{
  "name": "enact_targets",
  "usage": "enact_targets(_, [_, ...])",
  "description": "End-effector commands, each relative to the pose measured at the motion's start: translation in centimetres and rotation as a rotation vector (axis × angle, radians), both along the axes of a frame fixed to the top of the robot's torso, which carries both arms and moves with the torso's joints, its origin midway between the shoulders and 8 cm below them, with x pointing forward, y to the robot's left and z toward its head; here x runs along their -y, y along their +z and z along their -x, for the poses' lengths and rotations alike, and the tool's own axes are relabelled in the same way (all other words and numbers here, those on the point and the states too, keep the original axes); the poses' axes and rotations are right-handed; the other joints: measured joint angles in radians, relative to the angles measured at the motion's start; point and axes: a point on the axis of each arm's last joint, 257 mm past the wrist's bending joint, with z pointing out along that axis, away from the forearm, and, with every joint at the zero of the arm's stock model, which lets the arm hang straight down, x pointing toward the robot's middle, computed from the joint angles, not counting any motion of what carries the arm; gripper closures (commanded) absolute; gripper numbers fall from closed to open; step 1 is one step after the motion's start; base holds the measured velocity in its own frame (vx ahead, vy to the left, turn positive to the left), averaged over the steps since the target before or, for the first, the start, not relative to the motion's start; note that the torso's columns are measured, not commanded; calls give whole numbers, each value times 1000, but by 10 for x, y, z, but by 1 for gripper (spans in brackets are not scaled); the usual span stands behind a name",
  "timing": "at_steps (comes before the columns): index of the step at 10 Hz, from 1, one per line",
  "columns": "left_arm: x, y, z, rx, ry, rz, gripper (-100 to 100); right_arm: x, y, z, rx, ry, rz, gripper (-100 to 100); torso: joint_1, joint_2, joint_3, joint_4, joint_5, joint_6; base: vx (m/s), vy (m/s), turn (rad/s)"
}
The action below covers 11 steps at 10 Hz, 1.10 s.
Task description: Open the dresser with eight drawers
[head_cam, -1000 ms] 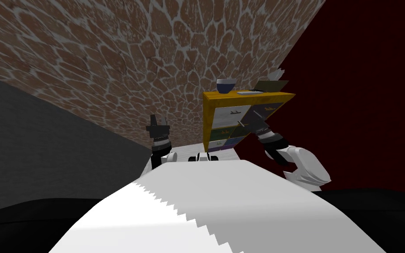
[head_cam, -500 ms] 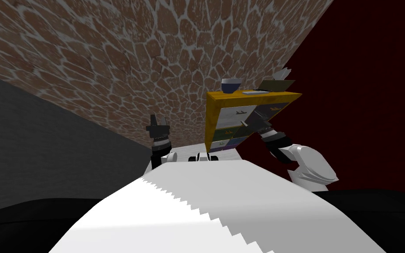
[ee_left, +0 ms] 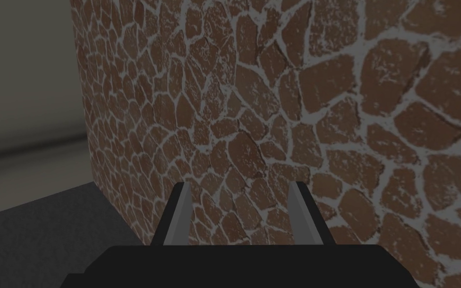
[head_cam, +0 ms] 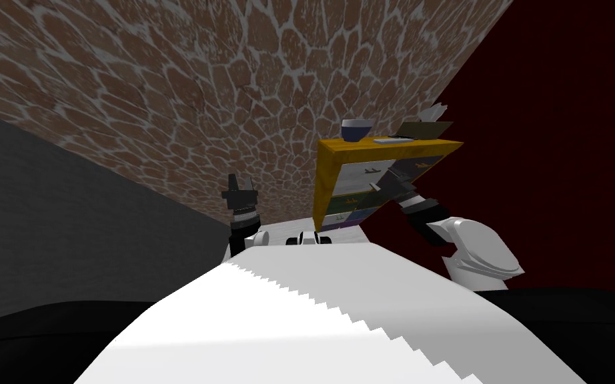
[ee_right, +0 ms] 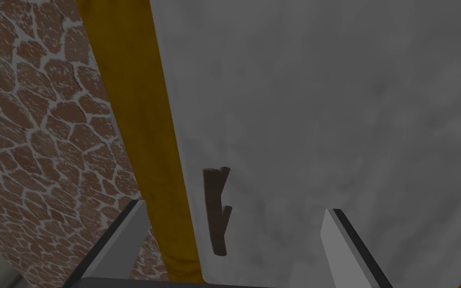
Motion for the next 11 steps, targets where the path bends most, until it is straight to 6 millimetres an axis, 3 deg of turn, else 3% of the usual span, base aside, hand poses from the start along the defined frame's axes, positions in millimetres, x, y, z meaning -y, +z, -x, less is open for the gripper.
enact_targets(1, [0,0,0,0,0,0,0,5,9,0,1,-2,8,-100,-1,0,0,0,0,0,76,48,-3])
enact_targets(2, [0,0,0,0,0,0,0,3,5,-1,1,-2,10,-100,1,-3,-2,-1,0,0,49,29,-3])
enact_targets(3, [0,0,0,0,0,0,0,4,6,-1,1,-2,8,100,0,-1,-1,-1,0,0,7,5,1])
enact_targets(8, [0,0,0,0,0,0,0,-3,12,3,6,20,8,100,0,3,2,1,0,0,-153,-30,-52])
enact_targets(9, [0,0,0,0,0,0,0,11,13,3,10,-22,13,-100,1,-5,-3,-1,0,0,50,109,-74])
enact_targets(11, [0,0,0,0,0,0,0,24,13,3,14,-61,17,-100,11,-12,-8,-4,4,-1,128,212,-68])
